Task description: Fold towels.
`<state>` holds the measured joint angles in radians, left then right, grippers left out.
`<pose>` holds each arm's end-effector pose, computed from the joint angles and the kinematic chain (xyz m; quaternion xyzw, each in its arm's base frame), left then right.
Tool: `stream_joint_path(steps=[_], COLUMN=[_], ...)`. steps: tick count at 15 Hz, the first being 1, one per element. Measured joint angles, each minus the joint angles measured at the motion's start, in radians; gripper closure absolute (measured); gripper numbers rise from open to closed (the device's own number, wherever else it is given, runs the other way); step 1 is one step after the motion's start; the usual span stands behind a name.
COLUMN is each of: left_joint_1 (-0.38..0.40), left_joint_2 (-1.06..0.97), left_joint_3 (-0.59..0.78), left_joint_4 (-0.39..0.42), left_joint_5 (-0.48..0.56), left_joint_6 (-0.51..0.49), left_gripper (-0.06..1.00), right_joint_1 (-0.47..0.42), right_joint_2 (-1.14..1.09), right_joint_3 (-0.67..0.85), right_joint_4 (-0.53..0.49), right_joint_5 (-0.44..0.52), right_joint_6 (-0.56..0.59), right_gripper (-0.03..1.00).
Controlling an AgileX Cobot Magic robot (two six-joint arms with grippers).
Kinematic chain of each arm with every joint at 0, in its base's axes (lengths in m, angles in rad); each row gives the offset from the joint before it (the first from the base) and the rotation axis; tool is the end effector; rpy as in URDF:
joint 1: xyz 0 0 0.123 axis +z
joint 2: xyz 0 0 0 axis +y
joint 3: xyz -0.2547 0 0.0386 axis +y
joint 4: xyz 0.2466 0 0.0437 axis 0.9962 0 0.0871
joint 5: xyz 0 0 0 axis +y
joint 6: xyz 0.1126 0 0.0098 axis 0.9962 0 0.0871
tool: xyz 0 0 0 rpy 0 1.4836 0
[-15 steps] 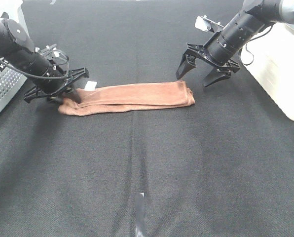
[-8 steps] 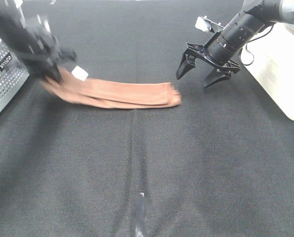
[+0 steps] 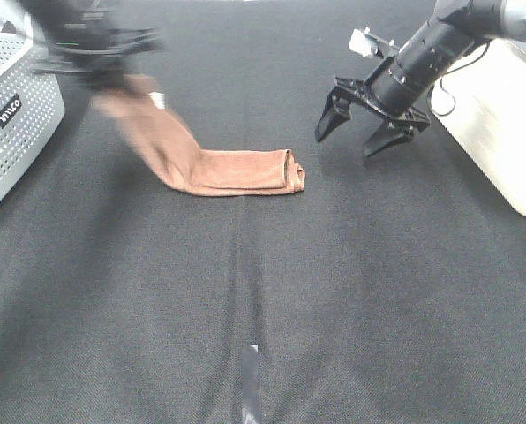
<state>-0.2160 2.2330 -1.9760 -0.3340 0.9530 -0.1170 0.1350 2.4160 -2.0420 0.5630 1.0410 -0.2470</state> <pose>0.4687 -0.1338 0.1828 -0.0161 0.9634 -0.1877 0.1906 0.4816 0.1180 0.1184 -0.0727 0.9572 0.2480 0.1305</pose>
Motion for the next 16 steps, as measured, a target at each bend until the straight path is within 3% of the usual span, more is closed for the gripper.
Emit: stream_joint_path(steps=[3, 5, 9, 10, 12, 14, 16], left_joint_1=[-0.080, -0.115, -0.137, -0.137, -0.137, -0.127, -0.098], left_joint_2=[0.047, 0.085, 0.126, 0.126, 0.126, 0.126, 0.126], left_joint_3=[0.000, 0.000, 0.000, 0.000, -0.018, -0.099, -0.185], left_joint_4=[-0.094, -0.156, -0.296, -0.331, -0.381, -0.384, -0.356], left_joint_5=[-0.080, -0.140, -0.229, -0.236, -0.242, -0.187, -0.116], left_joint_6=[0.000, -0.023, -0.123, -0.126, -0.126, -0.049, 0.027], left_gripper=[0.88, 0.82, 0.33, 0.27, 0.24, 0.24, 0.23], right_joint_1=[0.000, 0.000, 0.000, 0.000, 0.000, 0.000, 0.000], right_joint_2=[0.000, 0.000, 0.000, 0.000, 0.000, 0.000, 0.000], right_joint_3=[-0.071, -0.105, -0.123, -0.123, -0.123, -0.123, -0.123], right_joint_4=[-0.007, -0.023, -0.028, -0.028, -0.028, -0.006, 0.085], right_joint_5=[0.053, 0.086, 0.140, 0.144, 0.156, 0.158, 0.158], right_joint_6=[0.042, 0.080, 0.130, 0.130, 0.130, 0.130, 0.111], right_gripper=[0.13, 0.13, 0.13, 0.13, 0.13, 0.13, 0.13])
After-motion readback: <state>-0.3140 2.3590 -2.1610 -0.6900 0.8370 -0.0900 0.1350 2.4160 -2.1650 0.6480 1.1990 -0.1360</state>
